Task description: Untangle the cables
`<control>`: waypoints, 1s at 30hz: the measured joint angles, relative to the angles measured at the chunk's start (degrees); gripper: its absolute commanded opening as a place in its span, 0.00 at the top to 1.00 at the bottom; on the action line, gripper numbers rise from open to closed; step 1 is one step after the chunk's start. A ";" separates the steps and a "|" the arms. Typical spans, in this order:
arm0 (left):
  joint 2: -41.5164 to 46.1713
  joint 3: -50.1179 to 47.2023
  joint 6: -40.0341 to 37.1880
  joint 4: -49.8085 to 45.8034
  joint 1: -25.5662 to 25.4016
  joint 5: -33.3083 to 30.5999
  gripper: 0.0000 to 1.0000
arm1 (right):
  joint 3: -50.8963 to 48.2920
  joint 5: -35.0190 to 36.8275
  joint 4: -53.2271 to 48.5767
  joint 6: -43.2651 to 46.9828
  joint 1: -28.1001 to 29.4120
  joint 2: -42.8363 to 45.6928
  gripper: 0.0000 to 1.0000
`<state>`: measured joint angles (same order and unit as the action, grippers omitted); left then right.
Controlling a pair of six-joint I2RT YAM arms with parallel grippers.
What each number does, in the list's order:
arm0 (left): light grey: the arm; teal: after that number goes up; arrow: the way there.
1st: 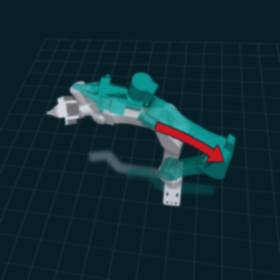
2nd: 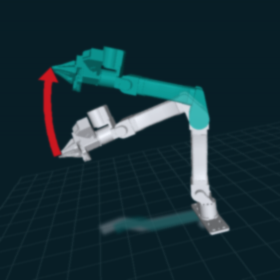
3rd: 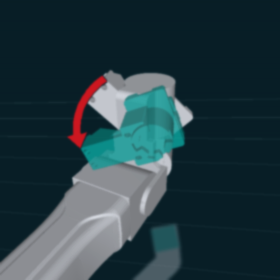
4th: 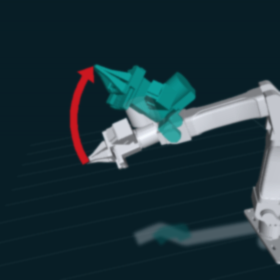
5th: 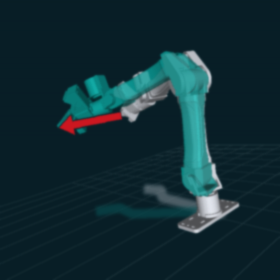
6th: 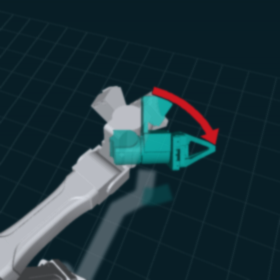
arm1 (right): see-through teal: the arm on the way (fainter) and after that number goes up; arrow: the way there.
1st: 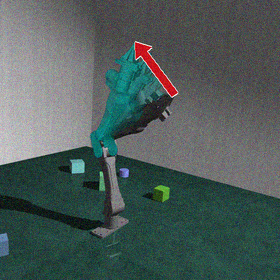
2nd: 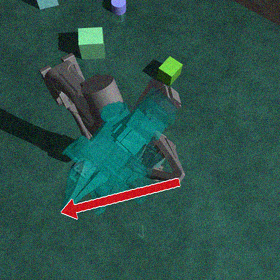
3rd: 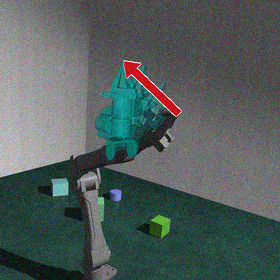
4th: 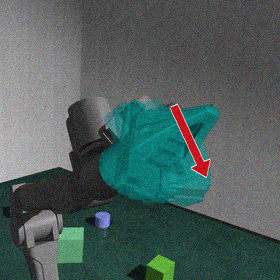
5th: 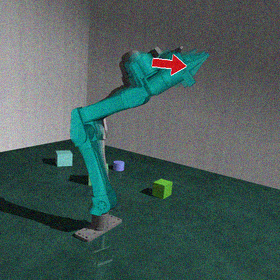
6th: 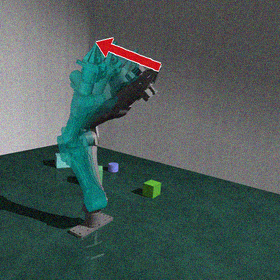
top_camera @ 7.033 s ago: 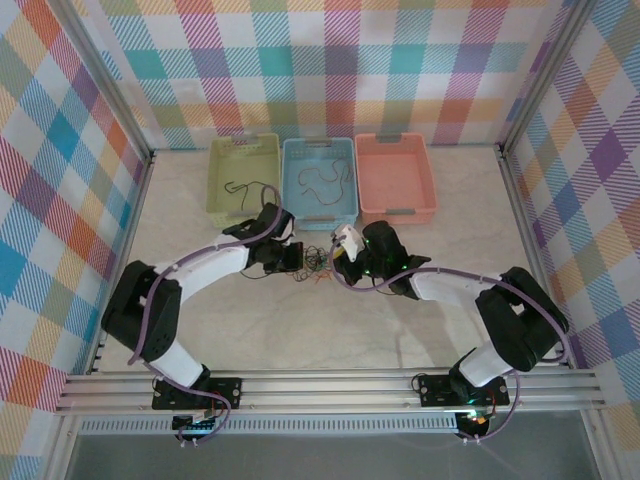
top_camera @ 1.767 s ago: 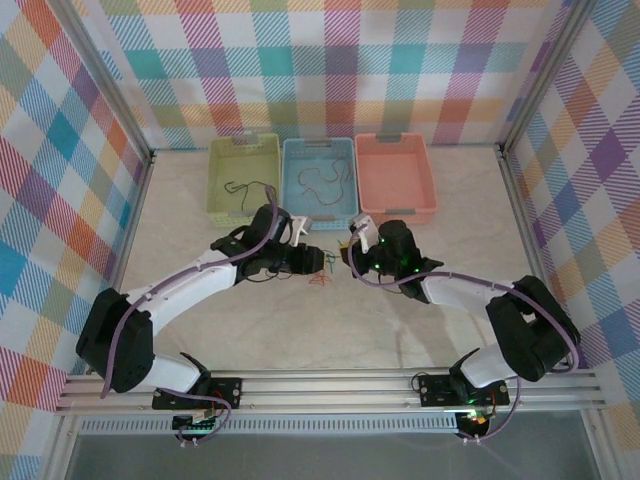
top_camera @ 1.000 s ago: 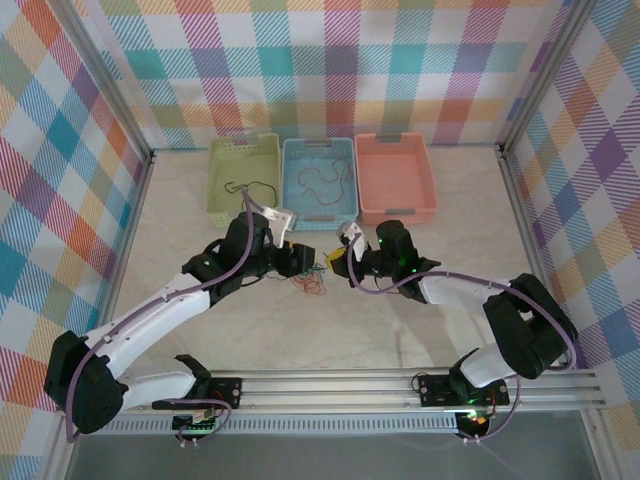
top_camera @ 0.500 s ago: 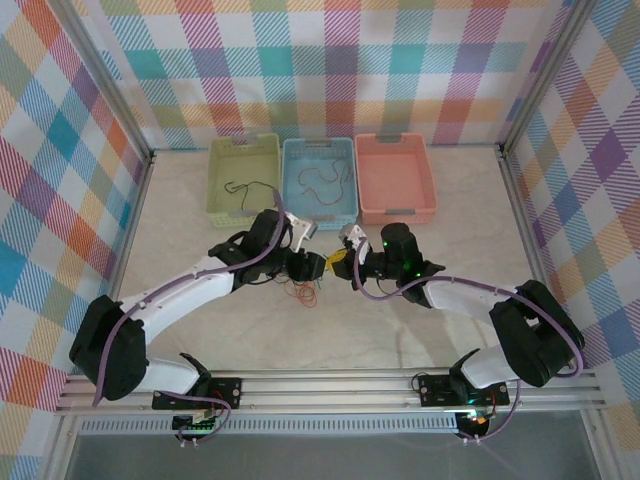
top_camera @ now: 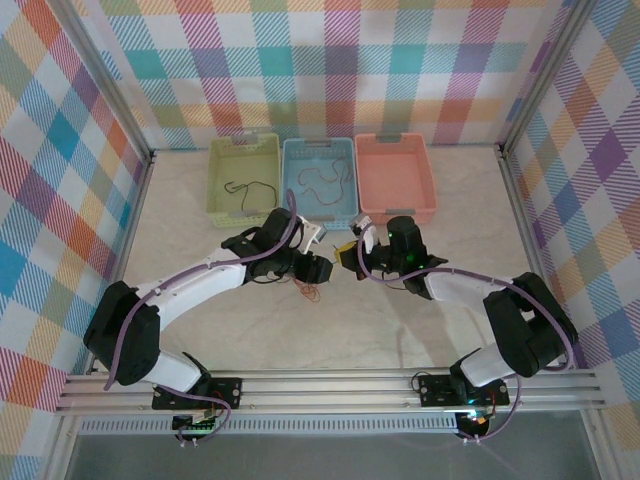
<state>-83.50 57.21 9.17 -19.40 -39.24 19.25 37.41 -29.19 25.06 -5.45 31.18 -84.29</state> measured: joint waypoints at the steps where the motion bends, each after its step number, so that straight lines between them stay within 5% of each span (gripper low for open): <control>1: 0.00 0.00 -0.02 -0.02 0.00 -0.04 0.44 | 0.00 -0.57 0.20 -0.26 -0.11 0.00 1.00; 11: -0.37 1.79 -0.90 -3.96 -0.87 -8.33 0.44 | -0.28 -1.95 2.21 -1.25 -0.11 0.24 1.00; 30: -6.14 4.90 -2.60 -7.69 -2.78 -8.46 0.57 | -2.19 2.64 2.58 -1.66 -0.94 2.80 1.00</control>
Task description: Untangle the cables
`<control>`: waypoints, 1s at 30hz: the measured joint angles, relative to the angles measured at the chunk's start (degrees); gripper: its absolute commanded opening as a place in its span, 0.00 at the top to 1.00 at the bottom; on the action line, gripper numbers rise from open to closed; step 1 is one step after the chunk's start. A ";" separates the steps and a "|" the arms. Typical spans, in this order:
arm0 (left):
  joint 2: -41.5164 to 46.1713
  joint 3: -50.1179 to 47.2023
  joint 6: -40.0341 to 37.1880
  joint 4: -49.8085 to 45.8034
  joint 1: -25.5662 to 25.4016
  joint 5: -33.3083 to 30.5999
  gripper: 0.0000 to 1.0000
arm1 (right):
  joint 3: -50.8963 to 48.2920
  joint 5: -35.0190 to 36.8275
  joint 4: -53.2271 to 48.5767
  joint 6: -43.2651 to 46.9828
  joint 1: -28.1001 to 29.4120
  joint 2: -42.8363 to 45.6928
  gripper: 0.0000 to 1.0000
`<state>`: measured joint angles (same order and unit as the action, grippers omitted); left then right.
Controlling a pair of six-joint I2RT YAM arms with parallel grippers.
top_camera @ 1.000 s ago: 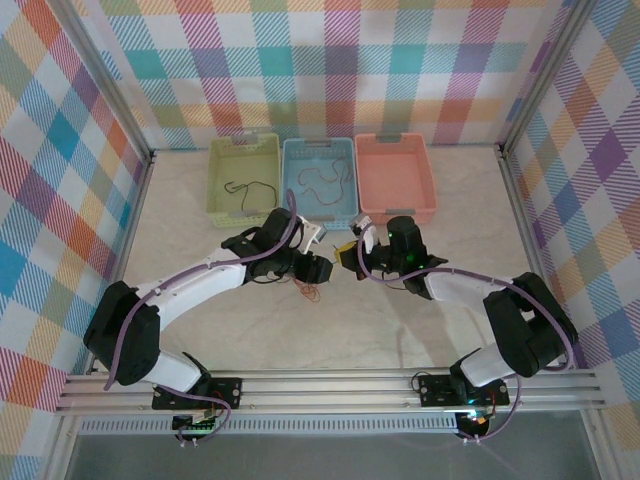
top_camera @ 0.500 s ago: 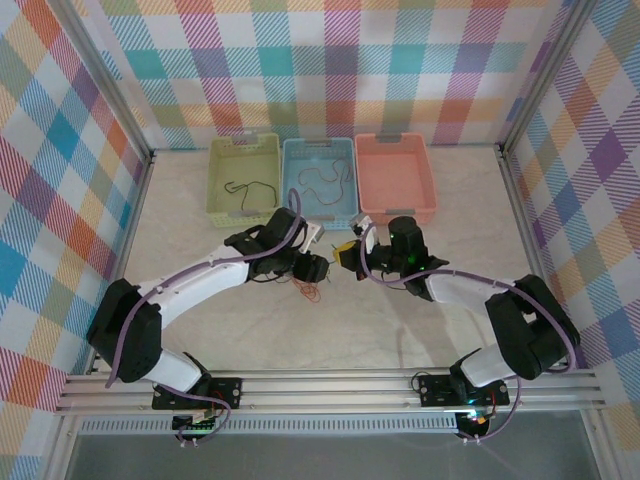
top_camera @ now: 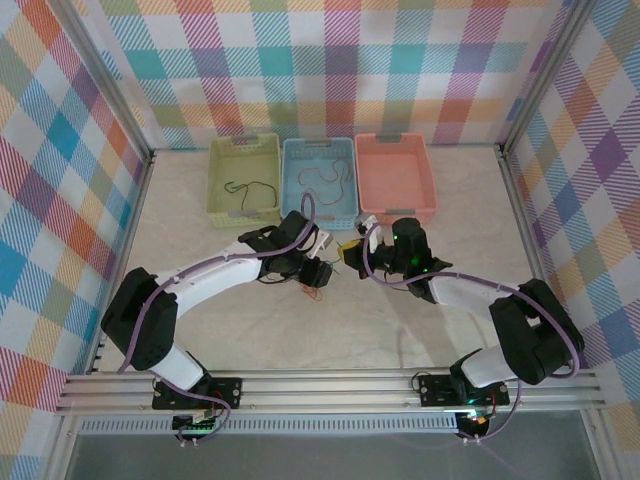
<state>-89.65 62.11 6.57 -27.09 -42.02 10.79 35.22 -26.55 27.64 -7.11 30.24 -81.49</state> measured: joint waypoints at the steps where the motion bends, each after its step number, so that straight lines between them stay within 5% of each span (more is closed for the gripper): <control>1: 0.00 0.11 0.00 -0.04 0.00 0.00 0.59 | -0.17 0.13 0.15 -0.09 -0.17 0.17 1.00; 12: -1.31 2.27 -0.55 -1.33 -0.55 -0.37 1.00 | -0.79 0.63 0.61 -1.07 -0.66 0.46 1.00; 16: -1.29 2.32 -0.24 -1.33 -0.61 -0.61 1.00 | -0.81 0.79 0.68 -1.07 -0.66 0.46 0.97; 19: -0.96 2.25 -0.17 -1.31 -0.61 -1.09 1.00 | -1.27 0.94 1.49 -1.42 -0.66 0.72 0.57; 21: 0.04 1.77 -0.15 -1.29 -0.61 -1.60 1.00 | -1.95 1.09 2.73 -1.55 -0.66 1.22 0.46; 25: 4.09 0.02 0.24 -1.03 -0.61 -2.54 1.00 | -4.24 0.83 6.93 -1.42 -0.66 2.51 0.42; 30: 10.25 -3.15 1.57 1.81 -0.07 -2.95 1.00 | -5.57 -1.11 10.29 0.35 0.55 3.58 0.50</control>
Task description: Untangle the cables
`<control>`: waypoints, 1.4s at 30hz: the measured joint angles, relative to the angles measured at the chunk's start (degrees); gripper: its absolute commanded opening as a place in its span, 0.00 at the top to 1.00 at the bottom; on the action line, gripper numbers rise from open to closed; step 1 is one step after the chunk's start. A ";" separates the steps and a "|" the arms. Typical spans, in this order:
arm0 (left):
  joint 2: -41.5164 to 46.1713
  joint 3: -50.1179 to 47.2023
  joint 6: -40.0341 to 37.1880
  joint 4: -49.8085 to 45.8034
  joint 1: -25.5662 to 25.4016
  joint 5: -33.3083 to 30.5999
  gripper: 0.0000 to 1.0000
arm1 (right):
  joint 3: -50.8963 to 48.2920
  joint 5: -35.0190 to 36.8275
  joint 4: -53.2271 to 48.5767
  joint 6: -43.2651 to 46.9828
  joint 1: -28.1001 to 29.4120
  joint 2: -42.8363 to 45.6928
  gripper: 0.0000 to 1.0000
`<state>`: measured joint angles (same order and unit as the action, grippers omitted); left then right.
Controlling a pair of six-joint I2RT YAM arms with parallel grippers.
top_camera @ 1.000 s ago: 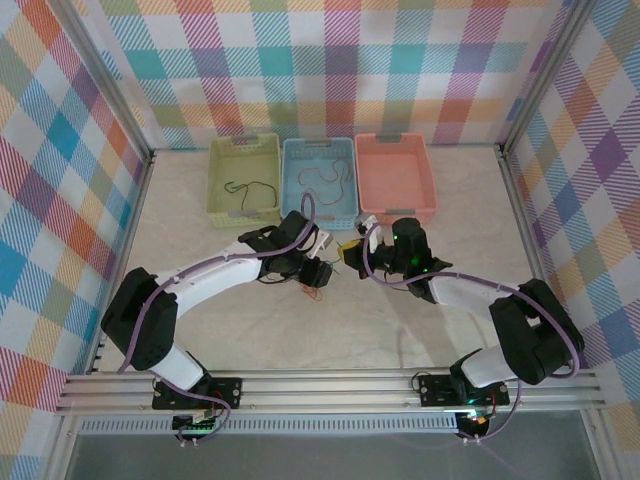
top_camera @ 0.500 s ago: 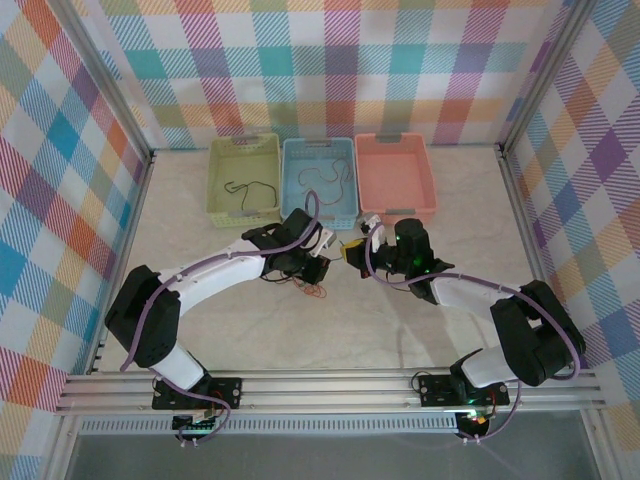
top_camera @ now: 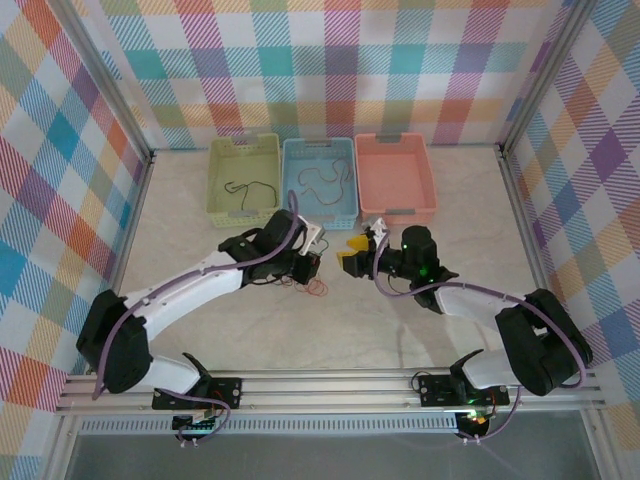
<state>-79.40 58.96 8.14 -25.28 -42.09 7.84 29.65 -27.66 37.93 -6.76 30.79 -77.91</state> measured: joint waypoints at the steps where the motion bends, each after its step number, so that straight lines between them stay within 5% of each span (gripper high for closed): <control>1: 1.31 -0.92 0.37 0.87 0.35 0.55 1.00 | 0.00 -0.68 0.24 0.39 0.48 -0.02 0.50; 15: 6.14 -4.83 2.75 9.31 2.12 12.33 1.00 | -0.39 -9.25 6.40 16.04 9.27 -4.87 0.44; 24: 6.19 -4.94 2.97 10.93 2.12 15.08 1.00 | -2.12 1.40 7.02 21.70 9.75 -3.41 0.55; 31: 6.19 -4.94 2.97 10.93 2.12 15.23 1.00 | -3.32 10.97 7.17 23.08 9.75 -1.36 0.49; 39: 5.51 -4.94 2.99 11.10 2.12 17.53 1.00 | -4.00 13.53 9.49 23.12 9.75 -1.38 0.45; 42: 4.81 -4.94 2.99 11.19 2.12 18.73 1.00 | -4.11 13.03 10.58 23.02 9.75 -1.49 0.52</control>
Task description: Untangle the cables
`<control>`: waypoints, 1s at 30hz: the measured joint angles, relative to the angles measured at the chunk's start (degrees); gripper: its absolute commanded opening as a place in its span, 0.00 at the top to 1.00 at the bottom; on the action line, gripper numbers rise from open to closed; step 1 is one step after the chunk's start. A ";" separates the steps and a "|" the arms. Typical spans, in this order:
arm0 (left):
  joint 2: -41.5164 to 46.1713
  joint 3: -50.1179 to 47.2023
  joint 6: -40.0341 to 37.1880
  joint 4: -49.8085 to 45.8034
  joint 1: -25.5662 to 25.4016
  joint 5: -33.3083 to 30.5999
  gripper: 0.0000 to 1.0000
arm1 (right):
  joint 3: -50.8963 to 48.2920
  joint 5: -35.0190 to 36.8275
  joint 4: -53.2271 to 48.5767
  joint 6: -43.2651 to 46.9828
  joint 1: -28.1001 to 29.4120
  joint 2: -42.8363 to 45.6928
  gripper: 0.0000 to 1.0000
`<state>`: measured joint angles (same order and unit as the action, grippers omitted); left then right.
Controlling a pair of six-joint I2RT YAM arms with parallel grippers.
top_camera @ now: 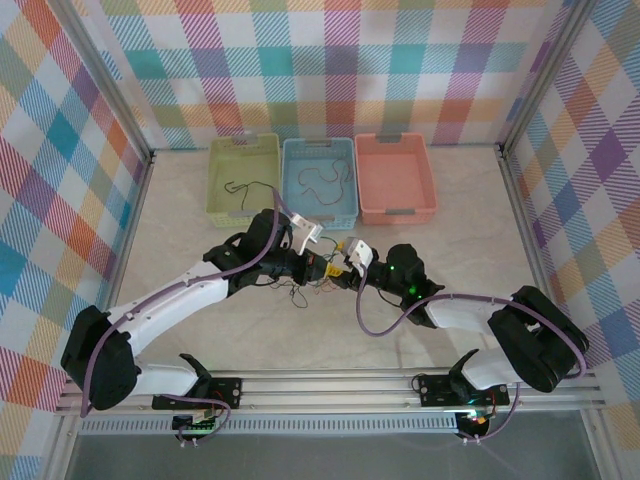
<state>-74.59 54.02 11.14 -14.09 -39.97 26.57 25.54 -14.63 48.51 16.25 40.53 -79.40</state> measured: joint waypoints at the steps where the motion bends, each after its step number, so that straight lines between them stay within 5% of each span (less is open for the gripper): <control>1: -0.31 0.00 0.00 0.04 0.00 0.37 1.00 | 0.00 -0.26 0.17 -0.04 0.00 -0.07 0.56; 10: -0.74 0.02 0.00 0.72 0.00 1.03 1.00 | -0.11 1.73 -0.07 -0.66 0.22 -0.15 1.00; 23: -3.48 0.83 -0.02 -0.09 0.00 0.35 1.00 | -1.77 19.15 0.31 -6.56 -1.75 2.67 1.00; 30: -3.74 2.10 -0.02 -2.75 -0.02 -5.20 1.00 | -3.02 27.63 -1.05 -14.12 -5.33 4.28 1.00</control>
<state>-78.32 56.12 11.11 -16.84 -39.99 21.37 22.52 12.99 47.46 2.13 35.20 -75.11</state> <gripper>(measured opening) 0.049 0.063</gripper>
